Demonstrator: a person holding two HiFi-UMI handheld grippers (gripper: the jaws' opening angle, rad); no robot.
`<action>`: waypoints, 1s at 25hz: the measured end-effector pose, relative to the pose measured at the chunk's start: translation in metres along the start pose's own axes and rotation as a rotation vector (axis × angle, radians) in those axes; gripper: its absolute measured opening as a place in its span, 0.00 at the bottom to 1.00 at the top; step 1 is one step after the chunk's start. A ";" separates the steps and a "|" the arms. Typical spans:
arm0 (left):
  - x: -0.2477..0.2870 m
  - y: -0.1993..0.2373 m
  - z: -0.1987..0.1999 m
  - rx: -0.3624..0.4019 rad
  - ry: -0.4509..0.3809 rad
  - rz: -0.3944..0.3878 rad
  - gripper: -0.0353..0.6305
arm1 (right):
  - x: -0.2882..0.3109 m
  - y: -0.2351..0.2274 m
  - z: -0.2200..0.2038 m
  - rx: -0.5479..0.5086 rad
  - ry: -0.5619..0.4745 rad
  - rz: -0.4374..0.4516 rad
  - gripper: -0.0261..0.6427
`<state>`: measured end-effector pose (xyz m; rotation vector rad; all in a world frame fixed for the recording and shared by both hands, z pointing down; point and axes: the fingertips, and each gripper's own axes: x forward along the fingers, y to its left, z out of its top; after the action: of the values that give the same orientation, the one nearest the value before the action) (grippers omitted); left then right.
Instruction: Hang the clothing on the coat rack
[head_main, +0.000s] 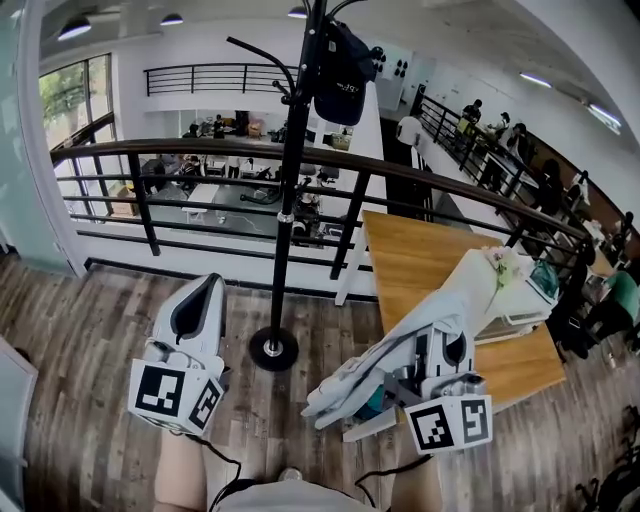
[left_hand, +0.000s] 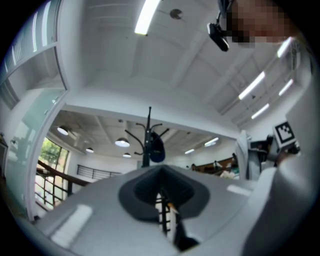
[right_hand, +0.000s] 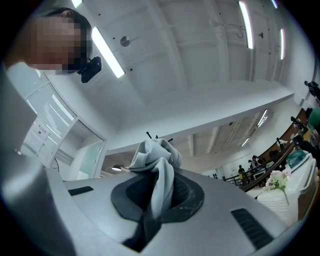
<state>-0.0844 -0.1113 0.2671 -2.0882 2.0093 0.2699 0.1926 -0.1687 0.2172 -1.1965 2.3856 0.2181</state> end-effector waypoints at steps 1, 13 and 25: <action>0.003 -0.003 -0.001 0.002 0.001 0.002 0.07 | 0.003 -0.004 0.000 0.001 -0.002 0.008 0.05; 0.040 -0.003 -0.023 0.029 0.040 0.024 0.07 | 0.043 -0.036 -0.023 0.034 0.006 0.040 0.05; 0.109 0.045 -0.042 0.004 0.030 -0.026 0.07 | 0.109 -0.043 -0.038 0.013 0.005 -0.003 0.05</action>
<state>-0.1255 -0.2292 0.2737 -2.1266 1.9959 0.2312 0.1575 -0.2857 0.2023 -1.1961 2.3861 0.1982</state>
